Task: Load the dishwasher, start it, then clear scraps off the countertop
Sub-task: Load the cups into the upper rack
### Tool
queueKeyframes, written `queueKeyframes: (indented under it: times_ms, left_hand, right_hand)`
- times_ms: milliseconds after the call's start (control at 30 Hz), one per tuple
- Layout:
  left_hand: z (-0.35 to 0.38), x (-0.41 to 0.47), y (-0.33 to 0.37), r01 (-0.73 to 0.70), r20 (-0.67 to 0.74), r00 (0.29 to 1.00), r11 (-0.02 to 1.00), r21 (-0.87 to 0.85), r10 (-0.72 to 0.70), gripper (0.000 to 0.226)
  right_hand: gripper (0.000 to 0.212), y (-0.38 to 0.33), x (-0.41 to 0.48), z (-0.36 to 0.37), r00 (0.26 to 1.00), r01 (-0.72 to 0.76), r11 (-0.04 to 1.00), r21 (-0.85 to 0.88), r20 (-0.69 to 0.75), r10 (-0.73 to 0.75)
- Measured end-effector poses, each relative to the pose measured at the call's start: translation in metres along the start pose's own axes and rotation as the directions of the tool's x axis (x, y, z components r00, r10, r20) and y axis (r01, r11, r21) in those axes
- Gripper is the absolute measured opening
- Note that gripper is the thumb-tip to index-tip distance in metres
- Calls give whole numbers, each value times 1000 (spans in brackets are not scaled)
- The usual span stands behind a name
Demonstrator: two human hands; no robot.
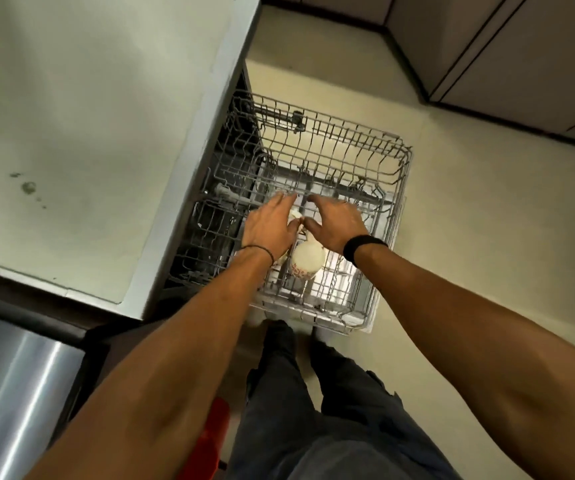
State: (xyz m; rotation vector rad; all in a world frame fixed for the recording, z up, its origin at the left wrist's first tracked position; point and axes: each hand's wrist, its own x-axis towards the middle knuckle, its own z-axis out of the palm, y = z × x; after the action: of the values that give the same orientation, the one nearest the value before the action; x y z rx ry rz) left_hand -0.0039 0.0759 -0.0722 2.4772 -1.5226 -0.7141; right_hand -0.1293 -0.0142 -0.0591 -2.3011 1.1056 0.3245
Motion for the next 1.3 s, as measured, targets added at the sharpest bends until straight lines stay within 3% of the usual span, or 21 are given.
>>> queueKeyframes:
  times_ms: [233, 500, 833, 1300]
  left_hand:
    - [-40, -40, 27, 1, -96, 995, 994, 110, 10, 56]
    - [-107, -83, 16, 87, -301, 953, 977, 194, -25, 65]
    - [-173, -171, -82, 325, -503, 841, 929, 176, -199, 68]
    - [-232, -365, -257, 557, -659, 605, 829, -51, -447, 72]
  right_hand:
    - [56, -9, -41, -46, 984, 142, 988, -64, -99, -148]
    - [62, -65, -55, -92, 897, 349, 920, -177, -222, -383]
    - [65, -210, -73, -83, 747, 591, 770, -242, -197, -635]
    - [65, -454, -143, 22, 538, 779, 551, -298, -132, -832]
